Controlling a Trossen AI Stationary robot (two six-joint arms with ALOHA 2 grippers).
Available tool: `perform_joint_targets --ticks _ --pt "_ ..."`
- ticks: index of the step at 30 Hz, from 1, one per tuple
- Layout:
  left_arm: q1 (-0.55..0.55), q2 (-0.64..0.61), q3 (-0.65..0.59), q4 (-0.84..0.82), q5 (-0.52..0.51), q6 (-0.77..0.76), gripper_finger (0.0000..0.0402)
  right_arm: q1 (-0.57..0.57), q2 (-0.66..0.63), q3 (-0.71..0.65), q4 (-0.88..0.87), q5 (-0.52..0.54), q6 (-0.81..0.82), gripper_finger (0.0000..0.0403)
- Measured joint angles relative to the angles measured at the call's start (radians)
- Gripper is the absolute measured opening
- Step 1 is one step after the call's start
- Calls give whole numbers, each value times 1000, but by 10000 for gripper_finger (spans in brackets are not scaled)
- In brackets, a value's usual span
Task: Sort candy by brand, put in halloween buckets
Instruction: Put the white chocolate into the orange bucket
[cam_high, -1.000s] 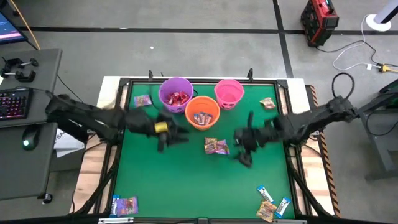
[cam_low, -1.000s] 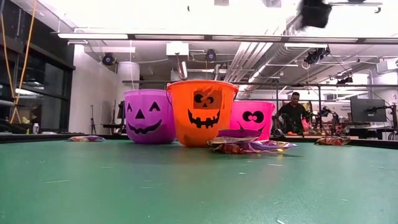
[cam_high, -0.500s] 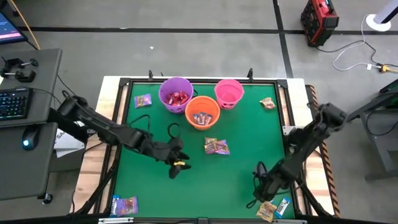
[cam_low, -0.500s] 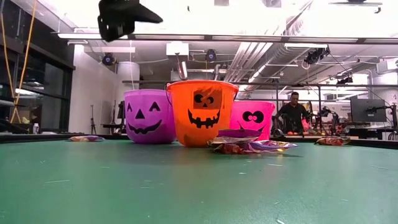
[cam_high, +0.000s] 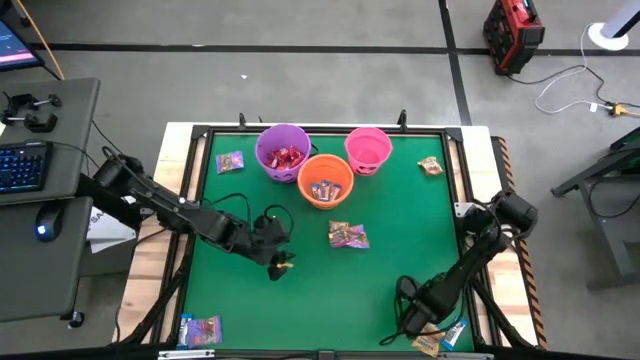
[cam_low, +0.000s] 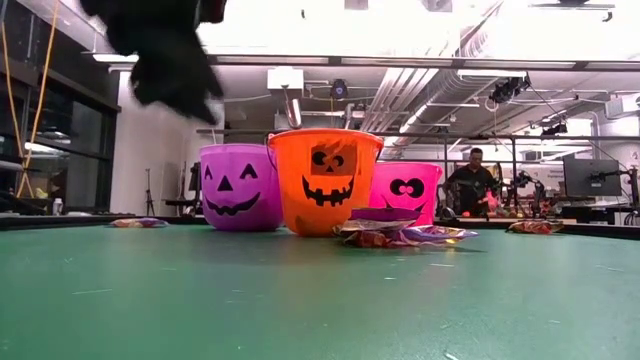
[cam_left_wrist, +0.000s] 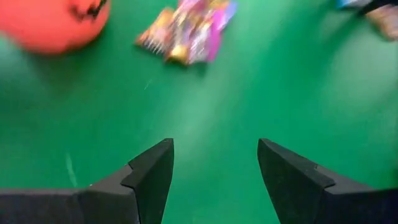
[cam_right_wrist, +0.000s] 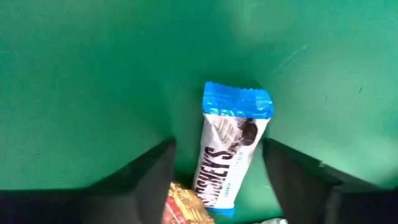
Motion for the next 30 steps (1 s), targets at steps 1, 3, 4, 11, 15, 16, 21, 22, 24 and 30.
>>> perform_joint_targets --ticks 1,3,4,11,15,16,21,22,24,30 --pt "-6 1 -30 18 -7 -24 220 -2 3 7 -9 0 3 221" --pt "-16 1 -91 71 -4 -85 220 -6 6 20 -31 1 4 165" --pt "-21 1 -123 100 3 -115 220 -7 7 29 -57 10 2 131" --pt "-80 1 -299 189 -28 -287 220 -70 -19 136 -327 113 -108 32" --pt "-95 1 -400 199 -109 -445 220 -155 -82 219 -547 278 -156 22" --pt "-95 -1 -420 220 -123 -490 220 -180 -103 239 -579 349 -157 14" --pt "-106 -3 -472 311 -148 -570 220 -324 -219 285 -522 784 -191 11" --pt "-110 -3 -473 324 -153 -560 220 -358 -242 280 -471 857 -226 12" --pt "-115 -1 -475 362 -165 -538 220 -437 -280 265 -342 951 -325 11" --pt "-114 2 -476 420 -154 -524 220 -659 -293 257 174 937 -830 11"
